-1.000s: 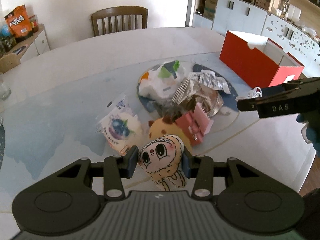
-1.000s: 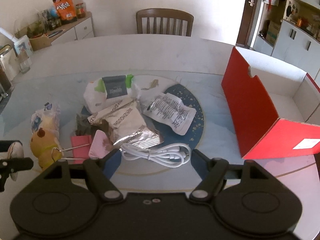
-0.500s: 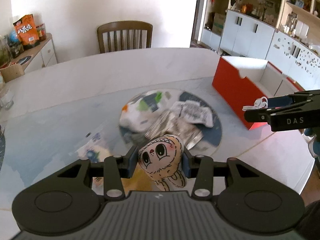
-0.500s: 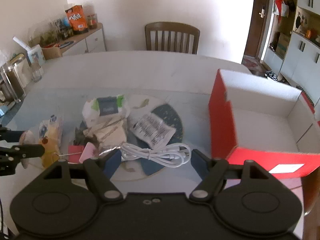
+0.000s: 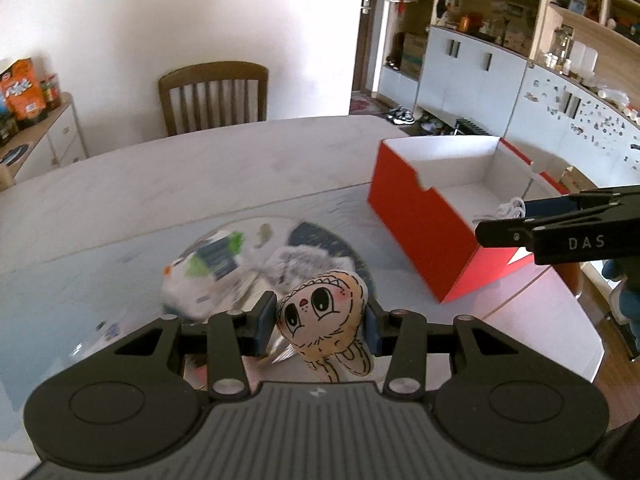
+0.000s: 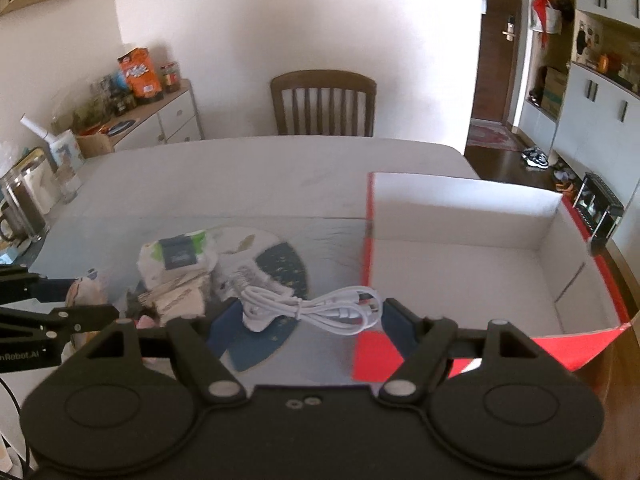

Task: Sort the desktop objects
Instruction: 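Carry the doll in the left tool and cable in the right tool over the red box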

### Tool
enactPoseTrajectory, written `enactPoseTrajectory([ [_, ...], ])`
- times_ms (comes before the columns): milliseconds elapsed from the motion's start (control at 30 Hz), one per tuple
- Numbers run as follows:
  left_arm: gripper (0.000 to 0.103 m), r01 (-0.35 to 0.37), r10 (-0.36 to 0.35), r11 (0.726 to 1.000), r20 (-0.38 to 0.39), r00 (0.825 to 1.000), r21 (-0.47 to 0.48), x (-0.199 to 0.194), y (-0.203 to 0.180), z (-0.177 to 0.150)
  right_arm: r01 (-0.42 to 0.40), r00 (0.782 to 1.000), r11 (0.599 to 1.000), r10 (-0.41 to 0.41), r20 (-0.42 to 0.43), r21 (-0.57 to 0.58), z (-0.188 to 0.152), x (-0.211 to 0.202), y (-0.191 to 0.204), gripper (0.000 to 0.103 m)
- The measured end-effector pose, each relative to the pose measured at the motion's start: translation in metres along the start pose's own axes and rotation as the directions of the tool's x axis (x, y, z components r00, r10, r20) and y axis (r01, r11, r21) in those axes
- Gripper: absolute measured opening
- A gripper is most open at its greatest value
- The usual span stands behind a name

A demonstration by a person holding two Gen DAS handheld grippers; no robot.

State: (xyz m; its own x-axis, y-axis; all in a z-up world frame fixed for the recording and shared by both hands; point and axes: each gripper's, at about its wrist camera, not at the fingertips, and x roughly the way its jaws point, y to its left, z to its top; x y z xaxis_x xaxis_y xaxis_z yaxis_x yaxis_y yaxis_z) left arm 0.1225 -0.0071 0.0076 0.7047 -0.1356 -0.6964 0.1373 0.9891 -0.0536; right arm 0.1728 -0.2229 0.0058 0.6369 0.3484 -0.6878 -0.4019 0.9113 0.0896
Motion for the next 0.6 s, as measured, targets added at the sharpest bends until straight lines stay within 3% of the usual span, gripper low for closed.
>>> enactPoseTrajectory([
  [600, 0.043, 0.073, -0.078, 0.986, 0.029, 0.997, 0.149, 0.049, -0.094, 0.066, 0.095, 0.994, 0.994, -0.097, 0.049, 0.047, 0.007, -0.005, -0.092, 0.076],
])
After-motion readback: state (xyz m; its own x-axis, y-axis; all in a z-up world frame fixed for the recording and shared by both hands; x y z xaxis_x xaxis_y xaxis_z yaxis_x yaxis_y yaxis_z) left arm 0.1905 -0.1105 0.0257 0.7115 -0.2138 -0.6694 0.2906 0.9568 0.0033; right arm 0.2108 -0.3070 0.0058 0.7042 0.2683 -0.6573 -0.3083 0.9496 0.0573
